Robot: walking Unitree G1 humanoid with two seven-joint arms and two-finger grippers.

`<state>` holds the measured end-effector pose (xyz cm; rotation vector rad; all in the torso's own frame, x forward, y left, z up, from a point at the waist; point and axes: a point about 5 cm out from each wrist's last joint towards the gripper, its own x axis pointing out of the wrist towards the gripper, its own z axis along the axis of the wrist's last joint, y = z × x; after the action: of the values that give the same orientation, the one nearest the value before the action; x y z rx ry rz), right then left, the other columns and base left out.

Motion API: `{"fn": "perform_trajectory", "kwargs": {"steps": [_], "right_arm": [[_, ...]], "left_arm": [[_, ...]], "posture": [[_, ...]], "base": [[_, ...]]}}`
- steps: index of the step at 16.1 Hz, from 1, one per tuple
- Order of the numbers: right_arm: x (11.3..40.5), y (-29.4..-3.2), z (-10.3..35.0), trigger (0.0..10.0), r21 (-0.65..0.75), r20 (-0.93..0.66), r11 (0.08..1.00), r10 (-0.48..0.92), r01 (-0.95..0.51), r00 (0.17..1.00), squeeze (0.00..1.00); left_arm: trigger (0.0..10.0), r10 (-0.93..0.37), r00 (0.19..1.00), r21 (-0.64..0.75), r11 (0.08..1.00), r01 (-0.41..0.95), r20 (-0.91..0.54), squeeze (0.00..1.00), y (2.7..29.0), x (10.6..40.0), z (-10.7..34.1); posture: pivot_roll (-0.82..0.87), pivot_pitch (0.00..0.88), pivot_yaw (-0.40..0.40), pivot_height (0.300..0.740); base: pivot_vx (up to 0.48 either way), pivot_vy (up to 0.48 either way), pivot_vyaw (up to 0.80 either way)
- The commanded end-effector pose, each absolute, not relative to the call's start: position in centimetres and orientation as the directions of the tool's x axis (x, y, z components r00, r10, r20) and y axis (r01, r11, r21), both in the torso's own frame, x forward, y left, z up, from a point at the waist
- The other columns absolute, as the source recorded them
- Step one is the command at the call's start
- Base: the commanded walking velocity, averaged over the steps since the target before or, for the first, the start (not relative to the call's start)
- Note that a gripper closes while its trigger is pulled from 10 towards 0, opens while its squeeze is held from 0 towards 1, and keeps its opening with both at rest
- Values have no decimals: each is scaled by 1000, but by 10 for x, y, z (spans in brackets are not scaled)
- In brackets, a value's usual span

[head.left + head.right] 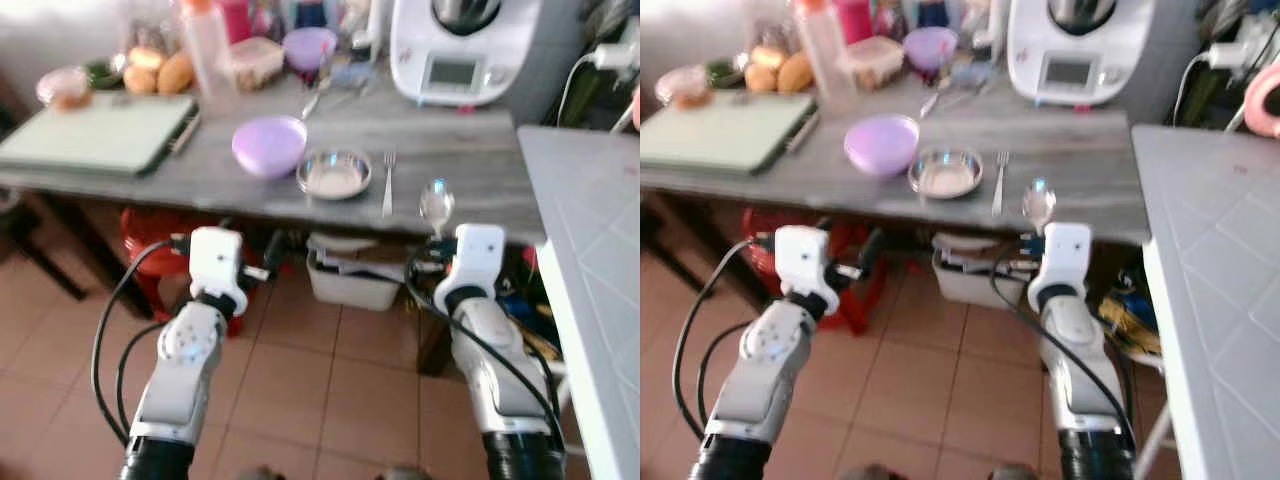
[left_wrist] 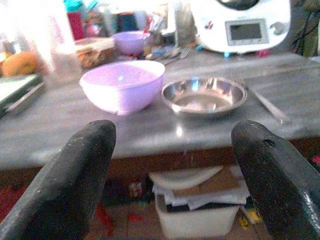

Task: Setting the table

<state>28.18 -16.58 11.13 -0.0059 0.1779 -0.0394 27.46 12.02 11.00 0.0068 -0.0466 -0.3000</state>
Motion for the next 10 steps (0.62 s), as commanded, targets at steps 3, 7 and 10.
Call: {"fn": "perform_trajectory", "kwargs": {"steps": [3,7,10], "right_arm": [[284,-178,119,10000,-27,-146,995,-100,97,984,0],[284,-184,117,10000,-43,-154,990,-141,136,978,0],[285,-193,120,10000,-58,-134,977,-211,204,968,0]], "left_arm": [[10000,-318,946,-2,948,319,71,0,110,275,115],[10000,-327,942,-5,945,328,74,0,108,274,116],[10000,-325,943,-4,945,326,79,0,109,273,116]], "posture": [[-56,0,61,740],[-54,0,58,740],[-50,0,57,740]], "base": [[301,0,0],[0,0,0],[0,0,0]]}}
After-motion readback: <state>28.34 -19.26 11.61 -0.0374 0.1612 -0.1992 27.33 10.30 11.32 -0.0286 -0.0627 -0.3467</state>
